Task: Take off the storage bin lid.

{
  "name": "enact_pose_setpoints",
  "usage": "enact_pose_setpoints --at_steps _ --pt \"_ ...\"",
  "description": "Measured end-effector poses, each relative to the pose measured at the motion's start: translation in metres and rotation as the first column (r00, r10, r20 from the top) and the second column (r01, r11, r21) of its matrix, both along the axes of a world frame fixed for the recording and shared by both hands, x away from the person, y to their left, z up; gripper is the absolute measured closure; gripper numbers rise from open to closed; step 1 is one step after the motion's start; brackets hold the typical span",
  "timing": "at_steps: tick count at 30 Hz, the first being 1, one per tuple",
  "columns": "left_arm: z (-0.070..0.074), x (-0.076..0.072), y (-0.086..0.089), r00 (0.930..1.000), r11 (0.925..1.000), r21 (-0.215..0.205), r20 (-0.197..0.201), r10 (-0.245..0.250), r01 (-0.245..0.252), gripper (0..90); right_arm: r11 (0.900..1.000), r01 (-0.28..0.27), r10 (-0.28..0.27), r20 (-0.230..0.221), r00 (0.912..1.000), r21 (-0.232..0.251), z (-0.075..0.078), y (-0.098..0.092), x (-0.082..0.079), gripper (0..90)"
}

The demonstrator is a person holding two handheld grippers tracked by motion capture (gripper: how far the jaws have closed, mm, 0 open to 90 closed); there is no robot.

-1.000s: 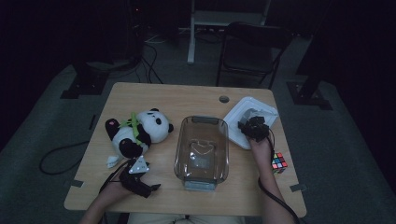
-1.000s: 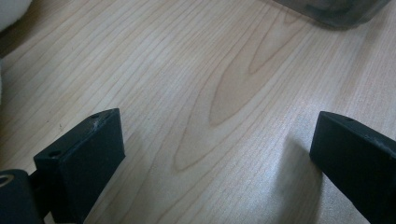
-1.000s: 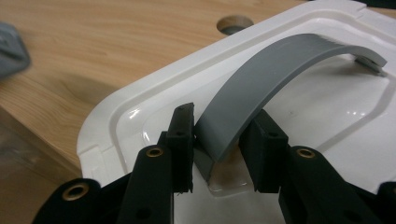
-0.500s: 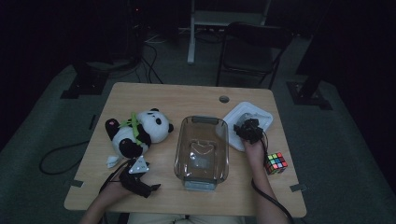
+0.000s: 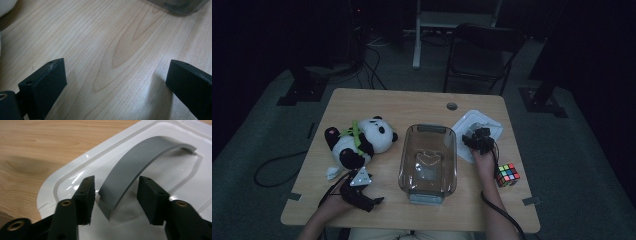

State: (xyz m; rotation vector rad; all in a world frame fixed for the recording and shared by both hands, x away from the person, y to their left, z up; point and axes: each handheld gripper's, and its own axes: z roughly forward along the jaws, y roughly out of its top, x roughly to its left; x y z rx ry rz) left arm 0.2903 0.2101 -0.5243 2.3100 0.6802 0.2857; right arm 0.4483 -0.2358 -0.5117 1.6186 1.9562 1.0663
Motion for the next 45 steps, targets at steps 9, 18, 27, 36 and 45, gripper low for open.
enact_pose_setpoints --at_steps 9,18,27,36,45 --pt "0.0 0.0 0.0 1.0 1.0 0.001 0.0 0.002 -0.002 3.7 1.0 0.005 -0.003 0.052 0.9987 -0.03 0.016 0.004 -0.013 39.8" --pt "0.0 -0.002 -0.002 0.9991 0.9991 0.001 0.001 0.043 -0.043 3.7 0.999 -0.029 0.032 0.062 0.9976 -0.041 0.019 0.009 -0.031 29.3" --pt "0.0 -0.004 -0.003 0.9983 0.9983 -0.002 0.002 0.058 -0.058 3.6 0.998 -0.057 0.06 0.088 0.9943 -0.035 0.025 0.015 -0.054 20.6" --pt "0.0 -0.005 -0.002 0.9995 0.9995 0.0 0.003 0.031 -0.031 3.7 0.993 -0.112 0.117 0.116 0.9864 -0.047 0.025 0.021 -0.079 11.5" --pt "0.0 -0.006 -0.002 0.9997 0.9997 0.003 0.001 0.023 -0.023 3.7 0.976 -0.164 0.185 0.158 0.9699 -0.14 0.019 0.028 -0.104 11.6"
